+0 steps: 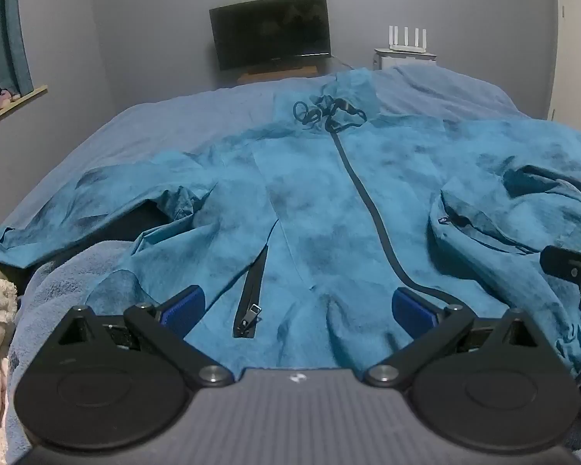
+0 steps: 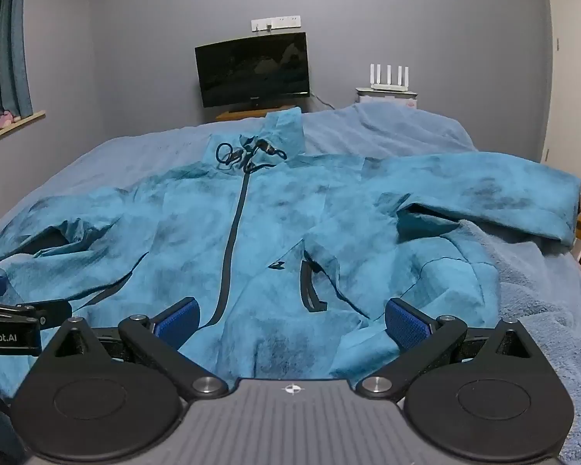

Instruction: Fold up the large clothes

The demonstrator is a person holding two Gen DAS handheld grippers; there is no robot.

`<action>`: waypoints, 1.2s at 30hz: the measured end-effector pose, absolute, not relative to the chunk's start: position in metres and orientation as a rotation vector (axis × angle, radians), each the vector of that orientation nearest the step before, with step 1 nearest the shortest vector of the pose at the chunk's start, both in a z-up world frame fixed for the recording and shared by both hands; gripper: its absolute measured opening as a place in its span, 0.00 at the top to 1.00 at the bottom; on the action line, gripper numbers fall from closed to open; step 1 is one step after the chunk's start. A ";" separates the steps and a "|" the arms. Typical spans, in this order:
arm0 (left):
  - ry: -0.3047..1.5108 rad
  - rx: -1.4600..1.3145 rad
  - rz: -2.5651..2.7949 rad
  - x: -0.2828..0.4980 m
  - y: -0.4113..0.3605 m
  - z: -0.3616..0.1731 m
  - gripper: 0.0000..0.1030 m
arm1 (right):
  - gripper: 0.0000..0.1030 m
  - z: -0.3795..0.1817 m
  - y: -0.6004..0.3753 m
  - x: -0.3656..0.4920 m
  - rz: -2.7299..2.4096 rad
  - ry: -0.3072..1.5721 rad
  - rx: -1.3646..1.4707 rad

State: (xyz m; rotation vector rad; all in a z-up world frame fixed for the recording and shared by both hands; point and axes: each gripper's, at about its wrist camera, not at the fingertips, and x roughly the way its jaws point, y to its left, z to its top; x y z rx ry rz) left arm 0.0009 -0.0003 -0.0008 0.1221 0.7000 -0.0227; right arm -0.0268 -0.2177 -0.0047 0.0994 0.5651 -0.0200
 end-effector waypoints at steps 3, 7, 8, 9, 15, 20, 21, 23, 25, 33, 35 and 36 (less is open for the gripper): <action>0.684 0.125 -0.023 0.000 0.000 -0.001 0.00 | 0.00 -0.003 -0.216 -0.025 -0.024 0.562 0.106; 0.693 0.114 -0.025 -0.002 0.001 -0.001 0.00 | 0.00 -0.004 -0.213 -0.024 -0.018 0.582 0.101; 0.695 0.112 -0.025 -0.001 0.001 -0.002 0.00 | 0.00 -0.004 -0.214 -0.024 -0.018 0.582 0.100; 0.696 0.110 -0.026 -0.002 0.001 -0.001 0.00 | 0.00 -0.004 -0.214 -0.024 -0.018 0.581 0.100; 0.700 0.105 -0.029 0.000 0.002 -0.003 0.00 | 0.00 -0.003 -0.217 -0.026 -0.020 0.581 0.100; 0.711 0.096 -0.031 0.001 0.002 -0.005 0.00 | 0.00 -0.005 -0.212 -0.023 -0.019 0.585 0.095; 0.713 0.094 -0.031 0.002 0.002 -0.006 0.00 | 0.00 -0.005 -0.212 -0.023 -0.018 0.585 0.096; 0.714 0.091 -0.031 0.003 0.002 -0.006 0.00 | 0.00 -0.008 -0.211 -0.022 -0.017 0.586 0.097; 0.713 0.092 -0.031 0.003 0.002 -0.006 0.00 | 0.00 -0.014 -0.210 -0.022 -0.011 0.591 0.096; 0.714 0.091 -0.032 0.003 0.003 -0.006 0.00 | 0.00 -0.012 -0.210 -0.022 -0.009 0.600 0.094; 0.714 0.090 -0.033 0.003 0.003 -0.007 0.00 | 0.00 -0.011 -0.209 -0.021 -0.009 0.602 0.092; 0.714 0.090 -0.033 0.003 0.003 -0.007 0.00 | 0.00 -0.011 -0.209 -0.021 -0.009 0.604 0.092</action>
